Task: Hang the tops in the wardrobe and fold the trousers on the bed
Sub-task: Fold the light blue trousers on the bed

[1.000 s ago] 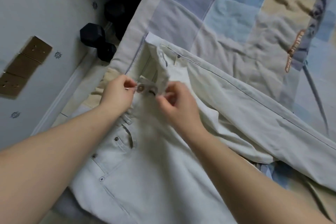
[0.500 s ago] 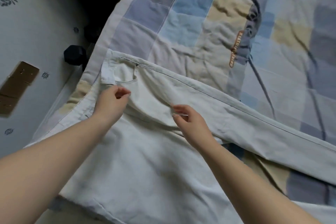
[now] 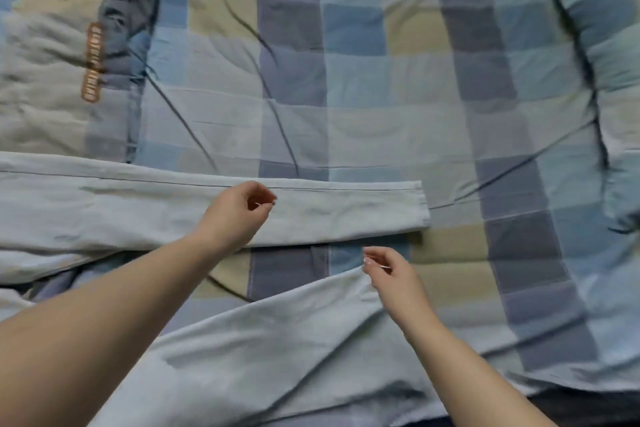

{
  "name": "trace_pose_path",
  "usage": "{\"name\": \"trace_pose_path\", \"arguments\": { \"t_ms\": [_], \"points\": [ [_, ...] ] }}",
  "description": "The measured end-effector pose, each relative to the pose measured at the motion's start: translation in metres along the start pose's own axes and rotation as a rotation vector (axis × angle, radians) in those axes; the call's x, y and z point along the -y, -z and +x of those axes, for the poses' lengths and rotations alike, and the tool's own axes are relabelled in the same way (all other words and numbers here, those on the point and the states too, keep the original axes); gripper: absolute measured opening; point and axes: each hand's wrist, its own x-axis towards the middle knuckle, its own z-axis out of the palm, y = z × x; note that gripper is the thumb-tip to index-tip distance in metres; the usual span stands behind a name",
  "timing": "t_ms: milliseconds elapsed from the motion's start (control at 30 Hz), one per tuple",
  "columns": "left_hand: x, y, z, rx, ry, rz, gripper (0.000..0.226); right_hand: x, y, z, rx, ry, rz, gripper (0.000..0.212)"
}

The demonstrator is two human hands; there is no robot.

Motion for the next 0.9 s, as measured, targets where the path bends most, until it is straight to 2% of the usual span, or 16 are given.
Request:
{"name": "trace_pose_path", "arguments": {
  "t_ms": [100,200,367,500,600,667,733,800,900],
  "points": [
    [-0.041,-0.075,0.014,0.11,-0.056,0.092,0.012,-0.049,0.065,0.021,-0.054,-0.091,-0.008,0.016],
    [-0.073,-0.131,0.029,0.194,-0.093,0.156,0.016,-0.078,0.103,0.048,-0.041,-0.122,-0.053,0.035],
    [-0.104,-0.189,0.057,0.22,-0.156,0.308,0.03,-0.086,0.119,0.099,-0.034,-0.007,-0.096,0.054],
    [-0.116,-0.216,0.088,0.242,-0.151,0.424,0.05,-0.081,0.114,0.129,-0.042,0.186,-0.214,0.045],
    [-0.124,-0.228,0.106,0.345,-0.142,0.558,0.063,-0.082,0.11,0.137,-0.052,0.376,-0.397,0.017],
    [-0.128,-0.233,0.113,0.415,-0.133,0.6,0.058,-0.082,0.11,0.133,-0.064,0.487,-0.419,0.01],
    [-0.131,-0.23,0.118,0.417,-0.172,0.565,0.035,-0.081,0.112,0.128,-0.092,0.576,-0.425,0.016],
    [-0.136,-0.221,0.123,0.36,-0.248,0.512,0.01,-0.082,0.114,0.126,-0.087,0.588,-0.445,0.018],
    [-0.146,-0.202,0.13,0.271,-0.284,0.432,0.024,-0.082,0.111,0.127,-0.037,0.507,-0.332,0.018]
  ]
}}
